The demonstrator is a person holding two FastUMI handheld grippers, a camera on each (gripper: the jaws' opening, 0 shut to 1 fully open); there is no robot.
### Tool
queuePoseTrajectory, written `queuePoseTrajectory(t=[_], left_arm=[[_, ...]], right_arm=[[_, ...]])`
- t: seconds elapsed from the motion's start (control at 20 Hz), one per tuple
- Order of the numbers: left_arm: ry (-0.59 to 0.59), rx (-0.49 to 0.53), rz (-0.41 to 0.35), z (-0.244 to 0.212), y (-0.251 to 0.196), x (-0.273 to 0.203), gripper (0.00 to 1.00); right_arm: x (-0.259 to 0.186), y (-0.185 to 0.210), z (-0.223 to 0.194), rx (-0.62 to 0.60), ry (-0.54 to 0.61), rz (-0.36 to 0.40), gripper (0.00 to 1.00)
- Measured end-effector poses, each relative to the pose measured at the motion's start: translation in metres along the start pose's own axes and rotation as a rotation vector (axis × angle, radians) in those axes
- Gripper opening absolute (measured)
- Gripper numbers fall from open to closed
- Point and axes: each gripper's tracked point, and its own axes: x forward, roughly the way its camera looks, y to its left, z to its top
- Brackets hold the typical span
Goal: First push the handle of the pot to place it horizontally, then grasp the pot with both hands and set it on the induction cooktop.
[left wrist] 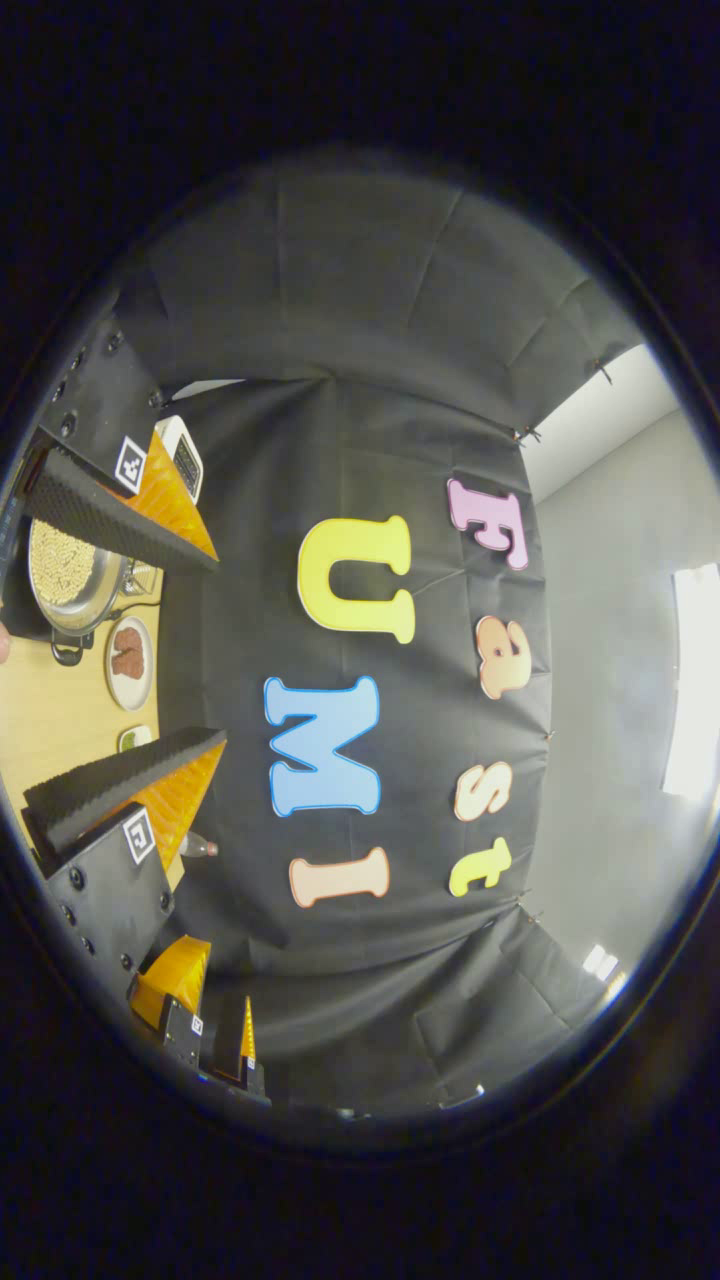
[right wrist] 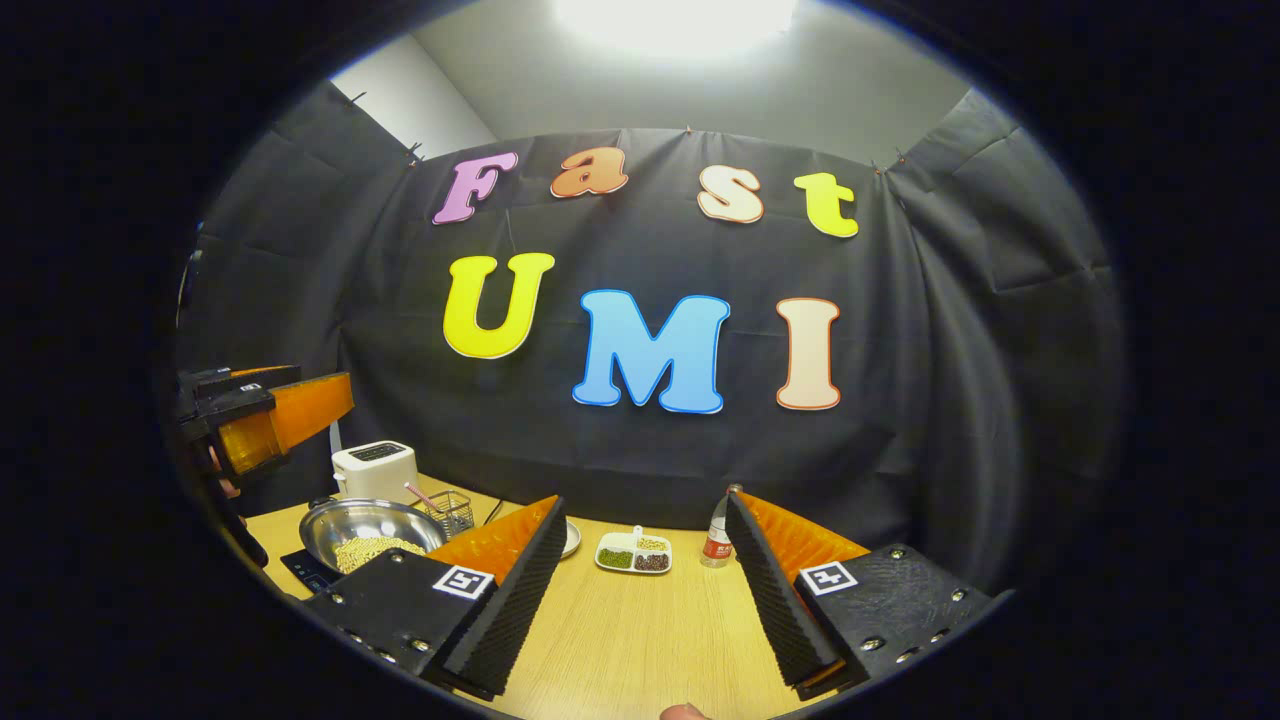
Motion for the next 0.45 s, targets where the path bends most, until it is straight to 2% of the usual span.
queuePoseTrajectory(t=[0.45], left_arm=[[0.006, 0.010, -0.020, 0.010, 0.021, -0.061, 0.98]], right_arm=[[-0.048, 0.010, 0.015, 0.034, -0.026, -0.018, 0.95]])
